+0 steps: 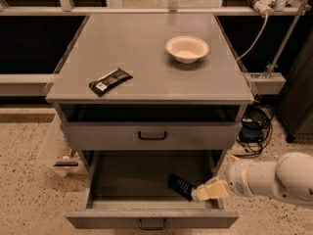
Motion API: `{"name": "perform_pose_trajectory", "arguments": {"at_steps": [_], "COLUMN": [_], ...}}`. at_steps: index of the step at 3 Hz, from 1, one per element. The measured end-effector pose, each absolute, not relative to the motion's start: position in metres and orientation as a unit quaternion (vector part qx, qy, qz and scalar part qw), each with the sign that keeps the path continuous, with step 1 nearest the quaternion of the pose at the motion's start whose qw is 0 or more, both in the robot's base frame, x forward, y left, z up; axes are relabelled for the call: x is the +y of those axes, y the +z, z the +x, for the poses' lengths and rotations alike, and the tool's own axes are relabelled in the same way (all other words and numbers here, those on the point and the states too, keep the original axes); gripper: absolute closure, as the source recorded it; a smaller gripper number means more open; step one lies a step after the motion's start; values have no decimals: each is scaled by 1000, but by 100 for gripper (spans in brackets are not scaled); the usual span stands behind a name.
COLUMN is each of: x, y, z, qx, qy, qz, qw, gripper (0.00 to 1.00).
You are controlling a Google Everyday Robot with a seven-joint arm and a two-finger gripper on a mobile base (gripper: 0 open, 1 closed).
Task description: Pick rxbar blueberry from middle drawer and place on counter
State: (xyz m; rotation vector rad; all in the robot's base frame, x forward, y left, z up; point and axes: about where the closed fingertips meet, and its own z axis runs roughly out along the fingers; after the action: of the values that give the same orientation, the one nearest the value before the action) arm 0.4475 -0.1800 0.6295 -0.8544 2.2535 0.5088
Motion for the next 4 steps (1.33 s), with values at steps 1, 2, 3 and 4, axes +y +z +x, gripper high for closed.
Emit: {"name": "perform_pose_trajectory", "arguments": {"at_steps": [1,2,3,4], "x": [-170,-164,-163,-162], "y": [589,556,492,490], "z": [448,458,492,496], "qx": [859,856,867,867], "qy": [178,147,103,100], "qz": [-348,-360,-356,-358], "qw": [331,341,333,333], "gripper": [0,0,0,0]}}
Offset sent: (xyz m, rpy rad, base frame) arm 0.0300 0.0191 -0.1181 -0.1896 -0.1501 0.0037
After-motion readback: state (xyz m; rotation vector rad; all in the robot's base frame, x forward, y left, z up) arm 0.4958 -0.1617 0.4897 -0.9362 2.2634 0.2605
